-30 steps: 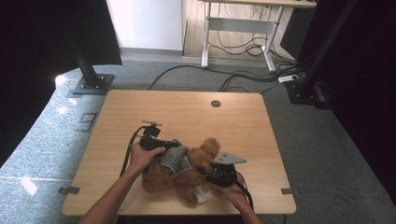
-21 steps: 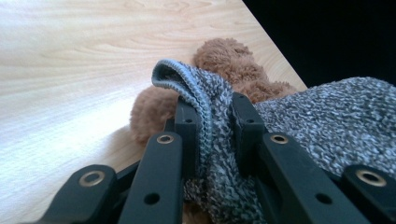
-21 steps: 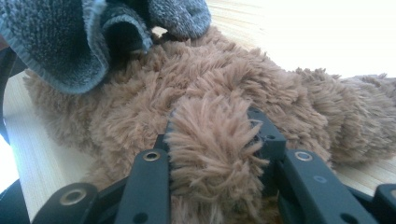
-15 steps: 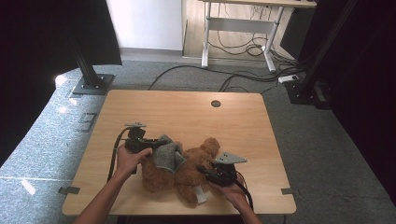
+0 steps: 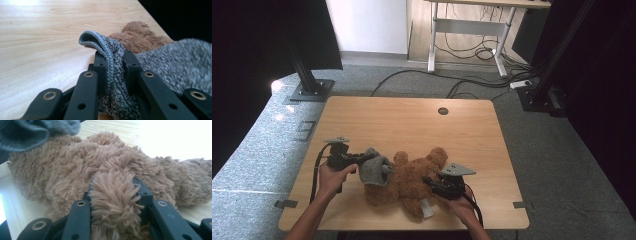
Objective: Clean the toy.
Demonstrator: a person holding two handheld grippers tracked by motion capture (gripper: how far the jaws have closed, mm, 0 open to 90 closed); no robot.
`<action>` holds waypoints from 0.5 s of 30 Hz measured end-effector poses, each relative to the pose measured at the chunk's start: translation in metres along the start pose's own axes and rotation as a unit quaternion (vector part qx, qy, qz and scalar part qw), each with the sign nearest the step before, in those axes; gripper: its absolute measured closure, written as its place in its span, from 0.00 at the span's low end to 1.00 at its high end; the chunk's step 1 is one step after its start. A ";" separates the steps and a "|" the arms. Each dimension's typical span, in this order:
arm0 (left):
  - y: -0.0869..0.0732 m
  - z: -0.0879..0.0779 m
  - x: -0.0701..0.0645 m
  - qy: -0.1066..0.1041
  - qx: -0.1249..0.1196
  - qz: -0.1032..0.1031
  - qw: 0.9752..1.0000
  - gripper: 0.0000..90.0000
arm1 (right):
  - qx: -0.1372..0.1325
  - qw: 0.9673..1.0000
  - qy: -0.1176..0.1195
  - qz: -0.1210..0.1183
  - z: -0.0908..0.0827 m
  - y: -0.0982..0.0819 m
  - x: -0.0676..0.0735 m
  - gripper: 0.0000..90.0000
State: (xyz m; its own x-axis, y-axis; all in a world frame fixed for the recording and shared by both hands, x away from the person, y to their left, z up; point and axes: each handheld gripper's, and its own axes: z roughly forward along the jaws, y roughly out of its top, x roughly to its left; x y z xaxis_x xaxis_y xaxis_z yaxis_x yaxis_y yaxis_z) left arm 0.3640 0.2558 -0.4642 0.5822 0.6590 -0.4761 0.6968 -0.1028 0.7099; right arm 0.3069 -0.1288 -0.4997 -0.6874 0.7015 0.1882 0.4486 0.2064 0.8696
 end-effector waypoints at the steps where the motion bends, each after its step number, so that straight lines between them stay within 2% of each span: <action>1: -0.002 -0.004 -0.002 -0.011 -0.006 0.000 1.000 0.85 | 0.000 1.000 -0.002 0.000 0.000 0.000 0.000 0.73; 2: -0.002 -0.004 -0.002 -0.011 -0.006 0.000 1.000 0.85 | 0.000 1.000 -0.002 0.000 0.000 0.000 0.000 0.73; 3: -0.004 -0.010 -0.007 -0.041 -0.013 0.001 0.999 0.84 | -0.001 1.000 -0.005 0.001 0.002 0.000 0.000 0.73; 7: -0.008 -0.010 -0.029 -0.093 -0.008 0.016 0.996 0.84 | -0.002 1.000 -0.007 0.006 0.004 0.001 -0.002 0.73; 9: -0.010 -0.002 -0.038 -0.092 0.003 0.029 0.995 0.84 | -0.002 1.000 -0.008 0.007 0.004 0.001 -0.002 0.73; 10: -0.010 -0.002 -0.038 -0.092 0.003 0.029 0.995 0.84 | -0.002 1.000 -0.008 0.007 0.004 0.001 -0.002 0.73; 11: -0.014 0.009 -0.042 -0.086 0.017 0.033 0.996 0.84 | -0.002 1.000 -0.009 0.006 0.004 0.001 -0.001 0.73; 12: -0.017 0.015 -0.044 -0.079 0.020 0.035 0.996 0.84 | -0.002 1.000 -0.009 0.007 0.004 0.001 -0.001 0.73; 15: -0.025 0.027 -0.046 -0.077 0.009 0.028 0.997 0.84 | -0.003 1.000 -0.010 0.005 0.004 0.000 -0.001 0.73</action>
State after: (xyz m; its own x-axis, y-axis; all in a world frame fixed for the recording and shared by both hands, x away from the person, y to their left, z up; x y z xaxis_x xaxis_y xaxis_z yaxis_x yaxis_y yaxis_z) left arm 0.3307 0.2077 -0.4739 0.6776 0.5293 -0.5105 0.6671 -0.1502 0.7297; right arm 0.3098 -0.1273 -0.5018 -0.6722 0.7163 0.1873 0.4516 0.1961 0.8704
